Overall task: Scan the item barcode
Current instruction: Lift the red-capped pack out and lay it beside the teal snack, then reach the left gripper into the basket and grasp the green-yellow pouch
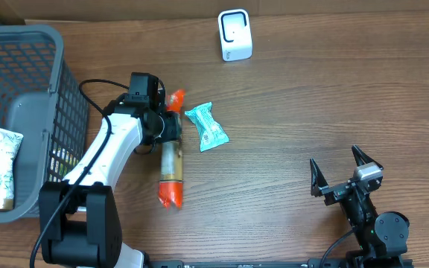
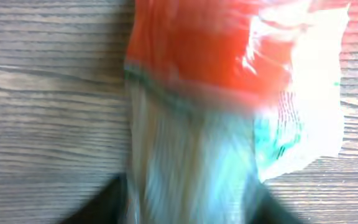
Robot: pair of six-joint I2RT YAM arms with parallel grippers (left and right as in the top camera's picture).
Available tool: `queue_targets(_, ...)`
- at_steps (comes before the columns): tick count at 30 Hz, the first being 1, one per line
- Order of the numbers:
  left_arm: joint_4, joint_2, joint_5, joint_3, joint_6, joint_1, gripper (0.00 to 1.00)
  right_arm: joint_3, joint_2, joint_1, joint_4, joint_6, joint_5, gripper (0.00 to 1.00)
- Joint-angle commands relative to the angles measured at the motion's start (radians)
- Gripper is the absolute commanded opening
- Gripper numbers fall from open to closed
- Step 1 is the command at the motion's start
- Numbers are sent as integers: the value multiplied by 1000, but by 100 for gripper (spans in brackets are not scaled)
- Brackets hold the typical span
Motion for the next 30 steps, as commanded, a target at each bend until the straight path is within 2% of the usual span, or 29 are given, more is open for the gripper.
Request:
queue_targets(1,-72,-14,3,111,-28,-5,77,-11,-10,5,5,-1,10,100)
queue_targets(3,-143,-15,-3,202,-24,-5,89,-11,-10,5,5,-1,10,100)
queue_targets(6,-255,-15,-18,366,-5,-5,100,-11,-10,5,5,-1,10,100)
queue_targets(13,-557,-15,-142,842,83,5,99,-11,-10,5,5,-2,10,100)
queue_targets(17,-749,-17,-191,1105,124,67,100,-11,-10,5,5,-1,10,100)
queue_targets(20,-872,-30,-190,1236,80,191,100,-10,-10,5,5,-1,10,100)
queue_targets(22,-919,-47,-186,1262,59,306,100,-11,-10,5,5,-1,10,100)
queue_targets(24,-956,-56,-166,1261,58,440,100,-11,-10,5,5,-1,10,100)
queue_targets(30,-939,-56,13,1153,105,820,100,-11,-10,5,5,-1,10,100)
